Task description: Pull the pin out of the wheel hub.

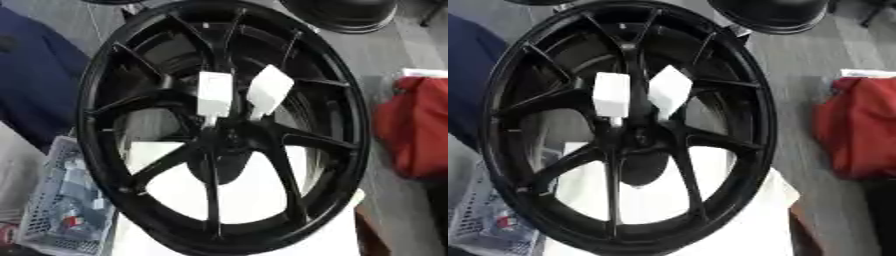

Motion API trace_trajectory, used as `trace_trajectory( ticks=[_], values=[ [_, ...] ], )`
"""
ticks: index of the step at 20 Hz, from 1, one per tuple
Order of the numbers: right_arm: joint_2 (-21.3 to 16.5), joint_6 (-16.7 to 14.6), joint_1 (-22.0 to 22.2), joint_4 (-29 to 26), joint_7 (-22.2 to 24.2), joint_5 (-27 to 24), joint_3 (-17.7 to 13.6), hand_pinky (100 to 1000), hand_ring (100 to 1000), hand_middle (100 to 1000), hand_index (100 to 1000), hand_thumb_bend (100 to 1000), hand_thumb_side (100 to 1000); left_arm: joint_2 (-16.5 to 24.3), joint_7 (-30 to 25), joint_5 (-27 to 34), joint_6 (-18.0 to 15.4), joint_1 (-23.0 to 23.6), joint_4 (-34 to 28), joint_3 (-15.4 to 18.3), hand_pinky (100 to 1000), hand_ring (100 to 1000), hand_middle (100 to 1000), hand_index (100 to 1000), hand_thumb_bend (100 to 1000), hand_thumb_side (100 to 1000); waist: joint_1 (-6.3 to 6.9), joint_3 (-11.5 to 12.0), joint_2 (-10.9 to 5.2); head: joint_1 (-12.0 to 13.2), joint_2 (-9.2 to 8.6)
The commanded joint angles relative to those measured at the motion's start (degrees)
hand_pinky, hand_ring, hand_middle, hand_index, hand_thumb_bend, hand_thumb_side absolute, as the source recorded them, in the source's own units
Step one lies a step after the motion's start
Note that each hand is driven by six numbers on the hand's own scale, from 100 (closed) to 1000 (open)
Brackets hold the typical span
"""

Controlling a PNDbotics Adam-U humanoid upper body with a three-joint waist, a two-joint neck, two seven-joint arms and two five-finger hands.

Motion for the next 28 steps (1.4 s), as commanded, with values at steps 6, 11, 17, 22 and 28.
trace_trajectory(
  ticks=[6,11,17,22,28],
  values=[
    [0.23,-2.6,-6.84,-1.17,9.37,2.78,5.5,865,881,792,819,100,172,2.08,-0.16,-0.14,-0.13,-0.63,-1.17,0.01,819,600,732,889,153,834,-0.41,0.38,-0.47,-0.25,-1.8],
    [1.49,-3.98,-9.26,-1.18,13.86,3.25,8.93,866,887,797,821,100,182,2.19,-0.1,0.12,-0.07,-0.74,-1.17,0.1,819,600,732,889,154,834,-0.61,0.53,-0.34,-0.19,-2.04],
    [2.07,-6.62,-10.63,-1.18,18.21,2.7,11.89,868,892,798,819,100,199,2.38,-0.15,0.13,-0.1,-0.71,-1.17,0.17,820,600,733,889,154,835,-0.8,0.57,-0.26,-0.39,-2.09],
    [3.25,-7.91,-12.38,-1.18,21.29,1.52,13.63,866,885,792,819,100,204,2.46,-0.14,0.17,-0.02,-0.77,-1.17,0.2,821,600,733,889,154,835,-0.96,0.69,-0.2,-0.58,-2.29],
    [4.74,-8.58,-14.01,-1.18,24.52,0.25,16.12,870,889,799,840,100,215,2.42,-0.24,0.29,0.06,-0.91,-1.17,0.18,822,599,733,889,155,836,-1.0,0.94,-0.13,-0.7,-2.32]
  ],
)
